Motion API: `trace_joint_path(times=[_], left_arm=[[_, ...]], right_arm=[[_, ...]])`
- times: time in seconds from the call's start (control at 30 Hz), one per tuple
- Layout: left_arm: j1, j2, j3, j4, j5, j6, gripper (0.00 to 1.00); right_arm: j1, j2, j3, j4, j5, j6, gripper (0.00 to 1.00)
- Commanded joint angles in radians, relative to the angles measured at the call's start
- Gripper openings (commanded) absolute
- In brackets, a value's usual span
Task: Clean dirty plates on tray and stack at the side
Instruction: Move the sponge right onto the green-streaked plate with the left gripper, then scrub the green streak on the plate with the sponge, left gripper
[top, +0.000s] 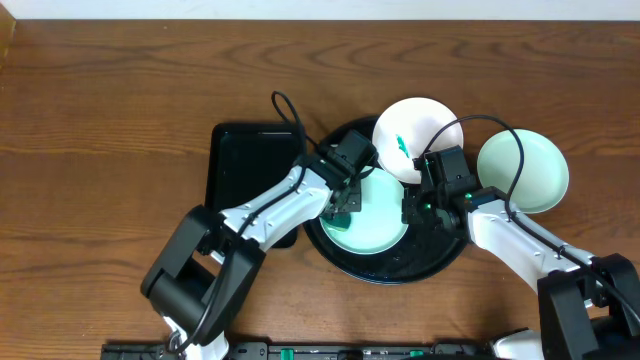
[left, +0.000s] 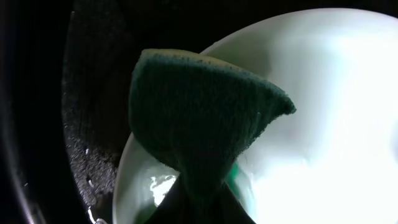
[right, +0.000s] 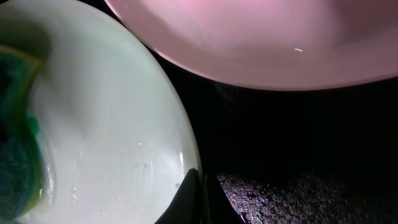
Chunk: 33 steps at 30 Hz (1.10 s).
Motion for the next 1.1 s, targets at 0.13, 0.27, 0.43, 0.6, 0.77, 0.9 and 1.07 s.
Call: trace_joint_path(times=[0.13, 0.27, 0.43, 0.6, 0.77, 0.9, 1.07], left_arm=[[0.0, 0.135, -0.01, -0.002, -0.013, -0.005, 0.08], [0.0, 0.162, -0.01, 0.016, 0.067, 0.014, 0.07], [0.0, 0.162, -0.01, 0.043, 0.18, 0.022, 0.07], [0.001, 0.162, -0.009, 0.063, 0.274, 0.022, 0.08], [0.002, 0.161, -0.009, 0.101, 0.367, 0.022, 0.07], [0.002, 0.161, -0.007, 0.133, 0.456, 0.021, 0.07], [0.004, 0.128, -0.004, 0.136, 0.479, 0.021, 0.08]], right_arm=[[0.005, 0.011, -0.008, -0.009, -0.011, 0.013, 0.01], [0.005, 0.011, -0.008, -0.009, -0.011, 0.013, 0.01], [0.005, 0.011, -0.008, -0.009, -0.011, 0.013, 0.01], [0.005, 0.011, -0.008, -0.009, -0.011, 0.013, 0.01], [0.005, 0.011, -0.008, -0.009, -0.012, 0.013, 0.01], [0.005, 0.011, -0.008, -0.009, -0.012, 0.013, 0.01], [0.005, 0.011, -0.008, -0.009, -0.012, 0.013, 0.01]])
